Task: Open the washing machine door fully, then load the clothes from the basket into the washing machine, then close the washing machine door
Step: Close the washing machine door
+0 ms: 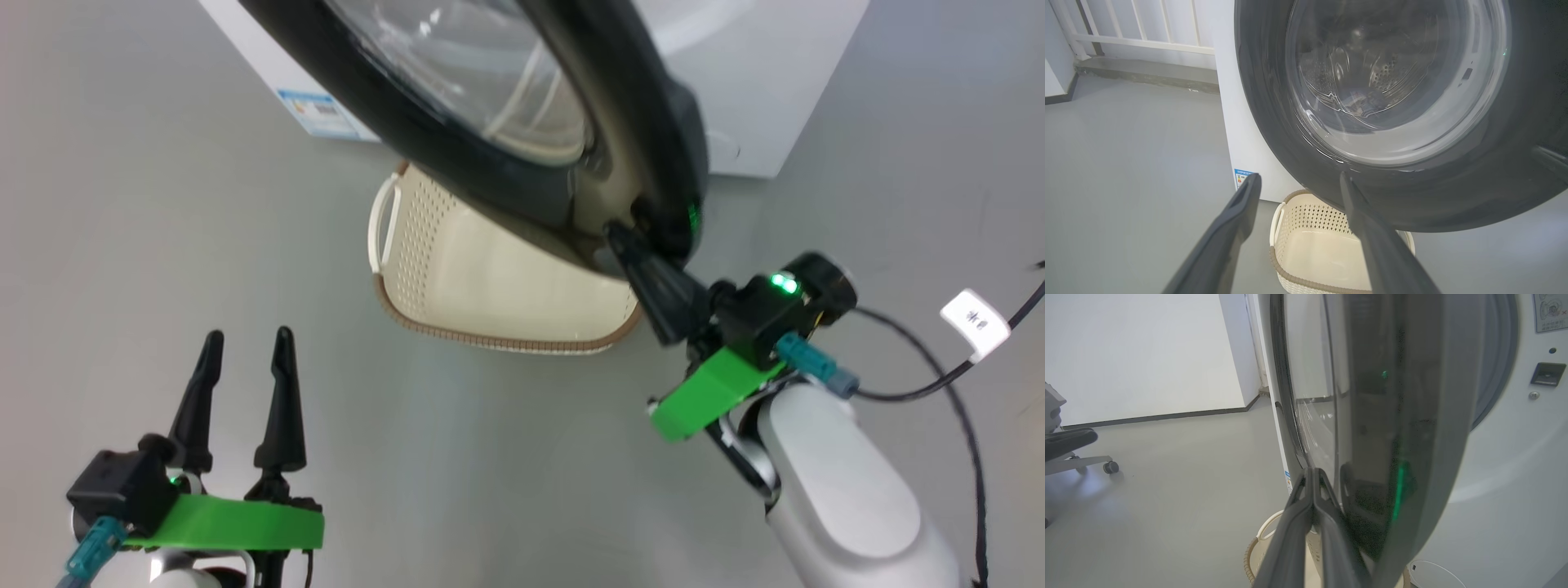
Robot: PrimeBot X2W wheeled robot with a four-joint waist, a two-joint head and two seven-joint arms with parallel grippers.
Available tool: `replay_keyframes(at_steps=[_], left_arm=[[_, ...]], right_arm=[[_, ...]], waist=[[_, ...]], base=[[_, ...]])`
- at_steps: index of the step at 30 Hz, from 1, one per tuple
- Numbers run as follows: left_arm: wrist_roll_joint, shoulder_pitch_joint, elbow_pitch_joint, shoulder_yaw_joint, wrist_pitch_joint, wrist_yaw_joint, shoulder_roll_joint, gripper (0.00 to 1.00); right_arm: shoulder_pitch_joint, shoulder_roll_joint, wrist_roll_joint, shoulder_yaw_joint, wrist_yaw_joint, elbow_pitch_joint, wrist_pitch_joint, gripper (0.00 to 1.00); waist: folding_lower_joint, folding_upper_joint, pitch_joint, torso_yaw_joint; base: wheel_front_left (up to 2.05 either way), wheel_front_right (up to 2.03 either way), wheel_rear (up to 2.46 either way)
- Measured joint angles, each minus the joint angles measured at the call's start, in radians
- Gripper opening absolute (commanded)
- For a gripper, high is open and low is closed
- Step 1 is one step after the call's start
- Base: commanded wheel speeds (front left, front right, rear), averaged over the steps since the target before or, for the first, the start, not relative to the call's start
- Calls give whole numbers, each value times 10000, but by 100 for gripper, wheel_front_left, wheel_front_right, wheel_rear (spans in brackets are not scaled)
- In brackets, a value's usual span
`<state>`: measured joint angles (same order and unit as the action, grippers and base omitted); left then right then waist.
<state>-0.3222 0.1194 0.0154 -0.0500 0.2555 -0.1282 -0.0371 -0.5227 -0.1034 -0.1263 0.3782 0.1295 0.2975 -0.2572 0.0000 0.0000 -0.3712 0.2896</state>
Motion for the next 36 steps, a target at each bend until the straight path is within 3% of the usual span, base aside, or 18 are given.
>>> replay_keyframes(at_steps=[12, 36], left_arm=[[-291, 694, -12, -360, 0, 0, 44, 100], [-805, 1599, -44, -999, 2, 0, 50, 100]], right_arm=[[-1552, 303, 464, -1914, 0, 54, 0, 0], [-6149, 224, 1089, -3657, 0, 1411, -4, 0]], waist=[[0, 0, -1359, 131], [0, 1, -3202, 292]], base=[[0, 0, 0], [0, 0, 0]])
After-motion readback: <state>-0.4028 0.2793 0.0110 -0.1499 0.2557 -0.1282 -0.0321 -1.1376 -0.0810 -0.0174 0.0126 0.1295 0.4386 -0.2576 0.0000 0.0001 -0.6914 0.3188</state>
